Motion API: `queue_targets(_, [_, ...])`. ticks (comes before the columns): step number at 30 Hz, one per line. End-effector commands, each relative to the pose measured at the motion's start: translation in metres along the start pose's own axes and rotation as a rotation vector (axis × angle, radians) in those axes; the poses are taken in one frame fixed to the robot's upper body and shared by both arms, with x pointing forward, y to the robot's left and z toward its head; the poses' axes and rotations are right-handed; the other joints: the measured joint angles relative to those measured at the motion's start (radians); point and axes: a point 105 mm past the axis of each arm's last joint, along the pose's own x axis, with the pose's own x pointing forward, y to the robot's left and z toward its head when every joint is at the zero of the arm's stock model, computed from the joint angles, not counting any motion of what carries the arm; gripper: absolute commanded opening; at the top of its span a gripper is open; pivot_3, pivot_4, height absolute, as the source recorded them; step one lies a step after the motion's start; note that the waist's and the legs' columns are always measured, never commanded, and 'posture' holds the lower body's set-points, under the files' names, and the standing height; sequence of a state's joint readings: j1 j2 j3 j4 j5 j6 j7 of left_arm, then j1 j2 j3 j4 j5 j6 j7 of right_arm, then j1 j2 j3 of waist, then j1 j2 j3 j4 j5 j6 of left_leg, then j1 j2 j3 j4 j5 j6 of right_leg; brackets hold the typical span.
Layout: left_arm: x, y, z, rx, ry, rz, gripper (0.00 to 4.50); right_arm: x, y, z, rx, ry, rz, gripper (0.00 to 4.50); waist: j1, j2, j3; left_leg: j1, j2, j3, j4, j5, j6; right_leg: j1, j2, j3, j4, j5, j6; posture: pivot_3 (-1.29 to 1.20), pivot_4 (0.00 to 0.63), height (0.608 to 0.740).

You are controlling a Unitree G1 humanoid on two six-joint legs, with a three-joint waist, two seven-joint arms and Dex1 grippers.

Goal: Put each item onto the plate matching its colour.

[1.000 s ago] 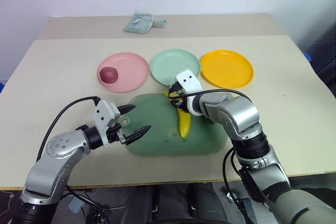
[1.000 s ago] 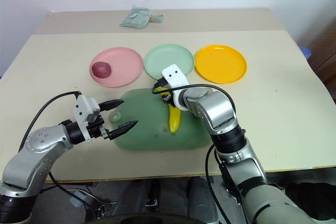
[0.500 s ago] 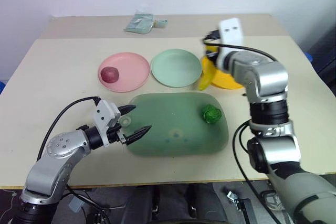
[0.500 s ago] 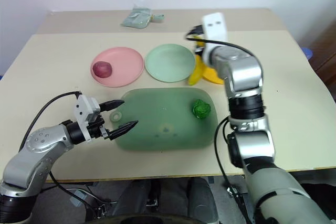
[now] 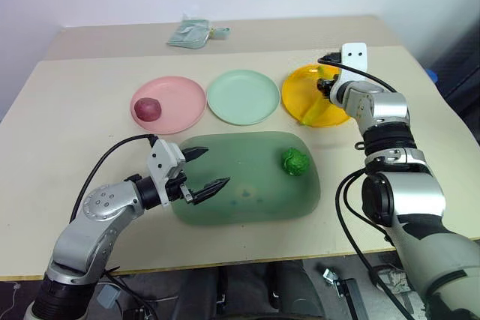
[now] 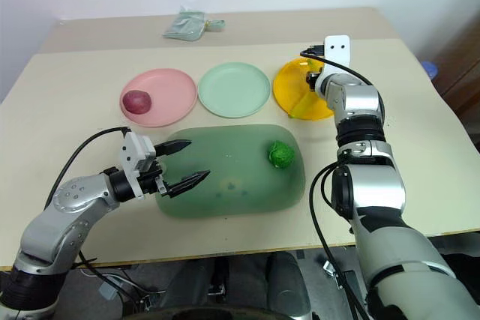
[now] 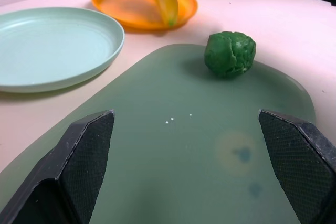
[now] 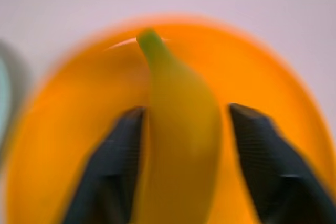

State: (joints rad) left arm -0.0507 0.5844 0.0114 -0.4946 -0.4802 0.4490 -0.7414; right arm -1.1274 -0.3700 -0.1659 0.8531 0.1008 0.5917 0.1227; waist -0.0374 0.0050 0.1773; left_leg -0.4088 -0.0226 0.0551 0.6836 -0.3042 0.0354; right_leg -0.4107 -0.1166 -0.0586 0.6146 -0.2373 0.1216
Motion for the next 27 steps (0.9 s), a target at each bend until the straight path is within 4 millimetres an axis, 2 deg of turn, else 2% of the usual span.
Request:
queue_targets(1, [0.002, -0.008, 0.01, 0.029, -0.033, -0.027, 4.5, -0.01, 0.0, 0.042, -0.026, -0.149, 0.013, 4.43, 0.001, 0.0, 0.0, 0.0, 0.0, 0.0, 0.0, 0.0, 0.0, 0.0, 0.0, 0.0, 0.0, 0.0, 0.0, 0.0, 0.15, 0.74])
queue_targets(5, [0.002, -0.009, 0.01, 0.028, -0.034, -0.028, 4.5, -0.034, 0.015, 0.066, -0.166, -0.324, 0.184, 4.43, 0.001, 0.001, 0.001, 0.0, 0.0, 0.0, 0.0, 0.0, 0.0, 0.0, 0.0, 0.0, 0.0, 0.0, 0.0, 0.0, 0.15, 0.74])
queue_targets(9, [0.003, -0.01, 0.009, 0.024, -0.033, -0.032, 4.5, -0.078, 0.039, 0.055, -0.342, -0.435, 0.497, 4.43, 0.018, 0.001, 0.0, 0.0, 0.0, -0.002, 0.0, 0.0, 0.0, 0.001, 0.0, 0.0, -0.001, 0.0, 0.0, 0.0, 0.15, 0.74])
queue_targets(12, [0.003, -0.01, 0.009, 0.025, -0.032, -0.036, 4.5, -0.117, 0.051, 0.025, -0.458, -0.444, 0.725, 4.43, 0.03, 0.001, 0.0, 0.0, 0.0, -0.002, 0.001, 0.0, 0.0, 0.001, 0.0, -0.001, -0.001, 0.0, 0.0, 0.0, 0.15, 0.74])
queue_targets(16, [0.005, -0.009, 0.009, 0.027, -0.03, -0.049, 4.5, -0.156, 0.062, -0.037, -0.508, -0.246, 0.985, 4.43, 0.036, 0.001, 0.001, 0.0, 0.0, -0.002, 0.002, -0.001, 0.001, 0.002, -0.001, -0.001, -0.002, 0.0, 0.0, 0.0, 0.15, 0.74])
queue_targets(19, [0.006, -0.009, 0.01, 0.028, -0.032, -0.058, 4.5, -0.164, 0.061, -0.067, -0.512, -0.118, 1.034, 4.43, 0.036, 0.0, 0.0, 0.001, 0.0, -0.002, 0.002, -0.001, 0.001, 0.002, -0.001, 0.0, -0.002, 0.0, 0.0, 0.0, 0.15, 0.74])
queue_targets(21, [0.006, -0.009, 0.01, 0.027, -0.034, -0.065, 4.5, -0.159, 0.055, -0.08, -0.552, -0.079, 0.981, 4.43, 0.036, 0.0, 0.0, 0.001, 0.0, -0.002, 0.002, -0.001, 0.001, 0.002, -0.002, 0.0, -0.002, 0.0, 0.0, 0.0, 0.15, 0.74])
queue_targets(27, [0.007, -0.012, 0.011, 0.025, -0.034, -0.087, 4.5, -0.144, 0.046, -0.097, -0.61, -0.03, 0.874, 4.43, 0.045, 0.0, 0.0, 0.001, 0.0, -0.002, 0.003, -0.001, 0.001, 0.002, -0.002, 0.0, -0.002, 0.0, 0.0, 0.0, 0.15, 0.74])
